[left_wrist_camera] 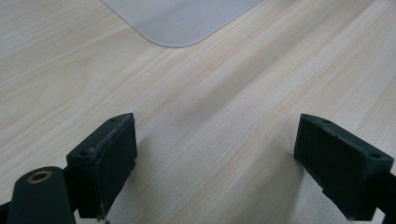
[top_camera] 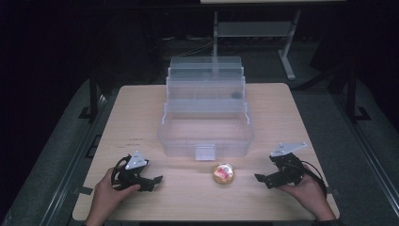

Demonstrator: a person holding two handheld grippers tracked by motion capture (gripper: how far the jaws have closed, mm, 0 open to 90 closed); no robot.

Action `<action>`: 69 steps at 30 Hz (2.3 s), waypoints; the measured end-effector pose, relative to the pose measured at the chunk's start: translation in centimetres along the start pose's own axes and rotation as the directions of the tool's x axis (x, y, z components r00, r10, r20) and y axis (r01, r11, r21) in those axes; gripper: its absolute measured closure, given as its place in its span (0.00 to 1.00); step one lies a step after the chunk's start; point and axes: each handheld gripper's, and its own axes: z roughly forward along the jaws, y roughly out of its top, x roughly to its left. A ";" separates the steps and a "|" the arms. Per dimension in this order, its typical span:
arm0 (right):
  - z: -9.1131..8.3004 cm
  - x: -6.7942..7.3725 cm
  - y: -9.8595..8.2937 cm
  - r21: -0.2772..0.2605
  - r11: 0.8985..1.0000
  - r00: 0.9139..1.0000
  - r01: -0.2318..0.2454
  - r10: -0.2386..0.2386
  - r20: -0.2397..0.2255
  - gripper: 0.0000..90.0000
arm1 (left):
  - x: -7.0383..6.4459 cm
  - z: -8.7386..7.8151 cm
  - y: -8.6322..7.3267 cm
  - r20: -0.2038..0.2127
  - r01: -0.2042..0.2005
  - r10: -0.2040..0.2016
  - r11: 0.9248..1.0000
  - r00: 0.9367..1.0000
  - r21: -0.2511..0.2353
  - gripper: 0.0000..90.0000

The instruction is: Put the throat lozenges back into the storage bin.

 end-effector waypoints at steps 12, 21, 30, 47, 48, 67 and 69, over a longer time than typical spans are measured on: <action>0.7 0.7 1.4 0.008 0.999 0.999 0.036 -0.036 -0.027 0.09 | 0.0 0.0 0.0 0.000 0.000 0.000 1.000 1.000 0.000 0.14; 1.0 1.2 2.4 0.015 0.998 0.997 0.064 -0.063 -0.043 0.09 | 0.0 0.0 0.0 0.000 0.000 0.000 1.000 1.000 0.000 0.14; 1.8 1.8 3.5 0.039 0.995 0.994 0.090 -0.088 -0.063 0.09 | 0.0 0.0 0.0 0.000 -0.001 0.001 1.000 1.000 0.000 0.14; 3.3 3.3 5.4 0.072 0.987 0.984 0.147 -0.138 -0.116 0.08 | 0.0 0.0 0.0 0.000 0.004 -0.004 1.000 1.000 -0.002 0.14; 3.4 3.4 5.5 0.074 0.986 0.983 0.150 -0.141 -0.119 0.08 | 0.0 0.0 0.0 0.000 0.004 -0.004 1.000 1.000 -0.003 0.14; 5.5 4.9 7.1 0.155 0.964 0.971 0.214 -0.194 -0.137 0.07 | 0.0 0.0 0.0 0.000 0.004 -0.004 1.000 1.000 -0.003 0.14; 5.7 5.1 7.2 0.159 0.962 0.969 0.222 -0.201 -0.142 0.07 | 0.0 0.0 0.0 0.000 0.004 -0.004 1.000 1.000 -0.003 0.14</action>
